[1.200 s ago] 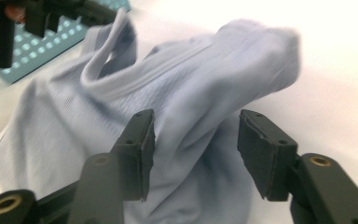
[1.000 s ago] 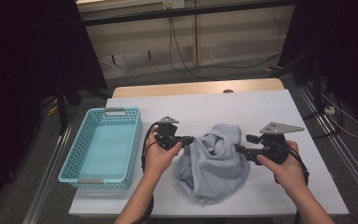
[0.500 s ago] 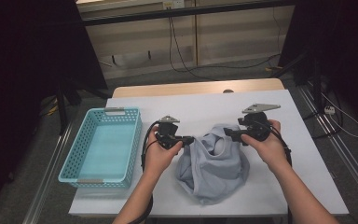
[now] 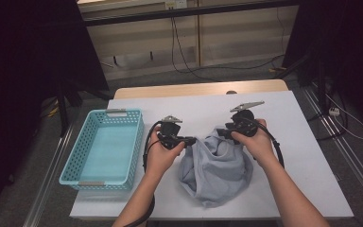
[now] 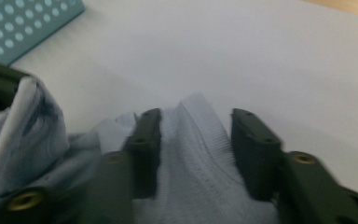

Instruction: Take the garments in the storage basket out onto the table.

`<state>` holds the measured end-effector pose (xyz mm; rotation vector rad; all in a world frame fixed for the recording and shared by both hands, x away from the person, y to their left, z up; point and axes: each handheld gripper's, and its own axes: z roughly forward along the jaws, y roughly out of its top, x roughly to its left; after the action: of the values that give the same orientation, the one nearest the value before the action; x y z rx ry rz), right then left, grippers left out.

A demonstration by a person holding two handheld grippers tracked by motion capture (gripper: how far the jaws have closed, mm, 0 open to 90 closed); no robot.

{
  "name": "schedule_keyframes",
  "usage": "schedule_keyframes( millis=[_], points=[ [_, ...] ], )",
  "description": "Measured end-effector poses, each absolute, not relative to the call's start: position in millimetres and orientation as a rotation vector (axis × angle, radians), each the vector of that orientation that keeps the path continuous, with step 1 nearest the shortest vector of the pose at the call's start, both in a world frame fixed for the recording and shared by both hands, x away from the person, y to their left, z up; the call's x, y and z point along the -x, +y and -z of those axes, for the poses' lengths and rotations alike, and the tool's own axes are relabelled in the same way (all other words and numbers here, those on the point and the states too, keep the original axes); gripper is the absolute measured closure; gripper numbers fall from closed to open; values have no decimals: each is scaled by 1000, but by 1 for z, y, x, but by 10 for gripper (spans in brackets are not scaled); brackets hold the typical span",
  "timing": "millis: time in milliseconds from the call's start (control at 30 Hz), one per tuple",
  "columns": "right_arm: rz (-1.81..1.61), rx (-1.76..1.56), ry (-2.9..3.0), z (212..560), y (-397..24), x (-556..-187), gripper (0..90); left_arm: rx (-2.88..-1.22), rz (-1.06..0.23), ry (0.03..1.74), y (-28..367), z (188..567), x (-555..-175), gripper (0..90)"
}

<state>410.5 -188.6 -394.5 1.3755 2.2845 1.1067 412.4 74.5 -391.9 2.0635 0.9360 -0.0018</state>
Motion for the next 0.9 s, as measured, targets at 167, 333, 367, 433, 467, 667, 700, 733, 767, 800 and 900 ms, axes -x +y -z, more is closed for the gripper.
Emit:
schedule_keyframes(
  millis=[167, 333, 367, 433, 467, 667, 700, 733, 767, 800, 900],
  points=[
    [-1106, -1381, 2358, 398, -195, -405, 825, -2053, 2, 957, 79, 393, -415, 878],
    [-1180, -1362, 2308, 386, -209, -397, 847, -2048, -24, 965, 82, 388, -420, 878],
    [-1203, -1363, 2294, 383, -212, -395, 849, -2041, -26, 969, 83, 386, -421, 878],
    [-1228, -1354, 2255, 376, -219, -391, 851, -2045, -43, 966, 84, 380, -424, 878],
    [-1239, -1356, 2237, 373, -222, -390, 851, -2040, -50, 966, 84, 377, -425, 878],
    [-1270, -1358, 2146, 359, -243, -383, 853, -2038, -88, 941, 82, 360, -427, 878],
    [-1281, -1360, 2130, 357, -245, -383, 854, -2035, -90, 941, 82, 357, -428, 879],
    [-1290, -1362, 2115, 356, -248, -382, 855, -2033, -101, 938, 82, 355, -429, 879],
    [-1299, -1364, 2096, 354, -251, -381, 855, -2034, -101, 937, 82, 353, -429, 879],
    [-1306, -1372, 2085, 353, -253, -380, 855, -2030, -106, 938, 82, 351, -430, 879],
    [-1323, -1382, 2045, 350, -260, -378, 855, -2023, -119, 937, 84, 345, -432, 879]
  ],
)
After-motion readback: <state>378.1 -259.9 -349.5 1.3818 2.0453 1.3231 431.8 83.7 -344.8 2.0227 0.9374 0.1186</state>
